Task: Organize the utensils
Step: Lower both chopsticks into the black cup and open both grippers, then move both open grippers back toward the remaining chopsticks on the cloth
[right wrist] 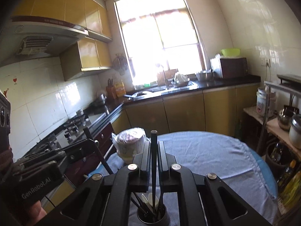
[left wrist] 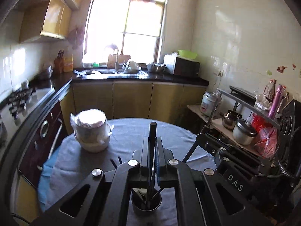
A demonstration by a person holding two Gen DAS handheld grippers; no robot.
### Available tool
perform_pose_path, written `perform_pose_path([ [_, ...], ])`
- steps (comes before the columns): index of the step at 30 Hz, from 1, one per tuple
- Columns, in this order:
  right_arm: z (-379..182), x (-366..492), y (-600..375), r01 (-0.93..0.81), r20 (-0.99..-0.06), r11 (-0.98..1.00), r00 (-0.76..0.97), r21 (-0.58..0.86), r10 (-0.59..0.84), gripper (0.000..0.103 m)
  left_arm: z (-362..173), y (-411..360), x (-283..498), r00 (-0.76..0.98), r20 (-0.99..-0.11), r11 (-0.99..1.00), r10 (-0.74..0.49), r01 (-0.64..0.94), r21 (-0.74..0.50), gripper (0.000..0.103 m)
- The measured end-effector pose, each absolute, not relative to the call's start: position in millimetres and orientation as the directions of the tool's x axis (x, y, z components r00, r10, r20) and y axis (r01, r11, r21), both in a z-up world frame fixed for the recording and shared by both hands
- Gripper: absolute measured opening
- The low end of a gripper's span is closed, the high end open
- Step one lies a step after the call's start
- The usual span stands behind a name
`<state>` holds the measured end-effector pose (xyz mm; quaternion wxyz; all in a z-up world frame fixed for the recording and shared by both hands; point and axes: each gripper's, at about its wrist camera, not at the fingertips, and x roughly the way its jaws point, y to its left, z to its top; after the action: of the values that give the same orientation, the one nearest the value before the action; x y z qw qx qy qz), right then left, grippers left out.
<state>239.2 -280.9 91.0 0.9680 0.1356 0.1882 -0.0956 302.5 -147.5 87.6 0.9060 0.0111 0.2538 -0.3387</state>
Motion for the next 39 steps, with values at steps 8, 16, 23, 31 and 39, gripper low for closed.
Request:
perform_pose_path([
  [8,46,256,-286,0.230,-0.496,0.947,0.864,0.222,-0.093,0.008,41,-149,320,0.598,-0.554,0.793,-0.579,0.571,-0.212,0.005],
  [16,18,261,-293,0.204,-0.567,0.929,0.824,0.308,0.007,0.010,20,-137,325,0.554,-0.632,0.809,-0.543,0.547,-0.216,0.005],
  [23,5,217,-313,0.249,-0.552,0.877,0.834,0.410,0.021,0.019,13,-94,289,0.620,-0.609,0.835,-0.495,0.534,-0.135,0.047],
  [31,-44,153,-308,0.292,-0.642,0.865,0.766,0.409,0.045,0.019,-35,-62,230,0.646,-0.669,0.876,-0.367,0.481,-0.016,0.064],
  [39,-58,112,-283,0.284,-0.696,0.888,0.716,0.361,0.054,0.019,-56,-40,195,0.626,-0.716,0.906,-0.309,0.422,-0.022,0.064],
])
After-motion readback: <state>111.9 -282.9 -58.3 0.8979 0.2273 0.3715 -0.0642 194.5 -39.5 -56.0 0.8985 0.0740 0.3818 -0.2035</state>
